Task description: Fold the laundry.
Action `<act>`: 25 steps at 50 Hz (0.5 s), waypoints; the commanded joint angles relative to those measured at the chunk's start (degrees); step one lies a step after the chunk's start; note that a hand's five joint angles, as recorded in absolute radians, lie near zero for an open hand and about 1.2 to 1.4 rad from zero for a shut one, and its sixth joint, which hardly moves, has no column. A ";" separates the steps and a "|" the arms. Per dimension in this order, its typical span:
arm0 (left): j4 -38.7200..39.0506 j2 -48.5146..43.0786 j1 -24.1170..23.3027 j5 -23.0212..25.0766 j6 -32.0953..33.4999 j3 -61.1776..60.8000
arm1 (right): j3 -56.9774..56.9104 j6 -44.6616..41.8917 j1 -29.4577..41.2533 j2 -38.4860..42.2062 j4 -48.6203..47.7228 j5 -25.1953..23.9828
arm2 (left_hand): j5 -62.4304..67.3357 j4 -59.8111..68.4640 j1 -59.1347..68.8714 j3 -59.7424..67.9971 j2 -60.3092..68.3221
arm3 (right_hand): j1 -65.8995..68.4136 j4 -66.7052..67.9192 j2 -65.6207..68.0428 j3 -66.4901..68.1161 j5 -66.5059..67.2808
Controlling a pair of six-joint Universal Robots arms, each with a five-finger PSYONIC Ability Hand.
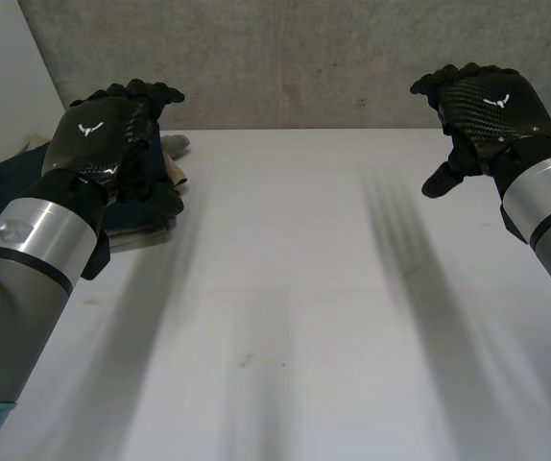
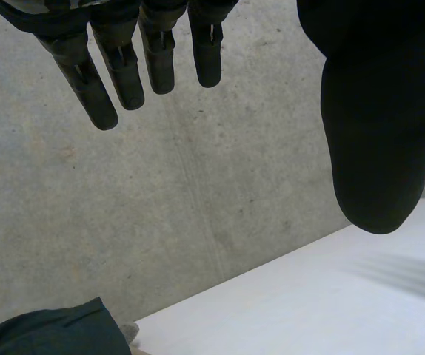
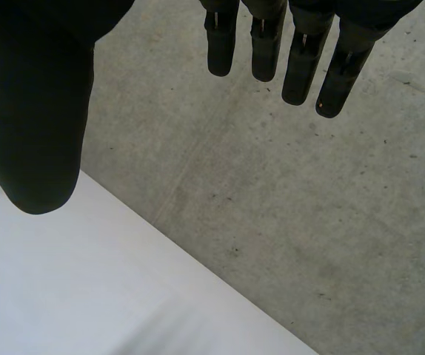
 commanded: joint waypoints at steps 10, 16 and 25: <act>0.07 -0.20 0.10 0.07 0.01 0.40 | 0.43 0.01 -0.19 0.01 -0.43 0.07 | -5.78 -5.89 -5.78 -5.95 -5.99 | -2.88 -5.83 -5.53 -5.73 -6.53; 0.07 -0.28 0.54 -0.02 0.01 1.10 | 0.52 0.01 -0.27 0.01 -0.43 0.07 | -5.78 -5.89 -5.78 -5.95 -5.99 | -2.88 -5.83 -5.53 -5.73 -6.53; 3.57 -3.61 2.56 0.60 7.02 4.36 | 0.52 -0.17 -0.54 0.01 -0.43 0.07 | -5.39 -5.51 -5.39 -5.57 -5.61 | -2.88 -5.83 -5.53 -5.73 -6.53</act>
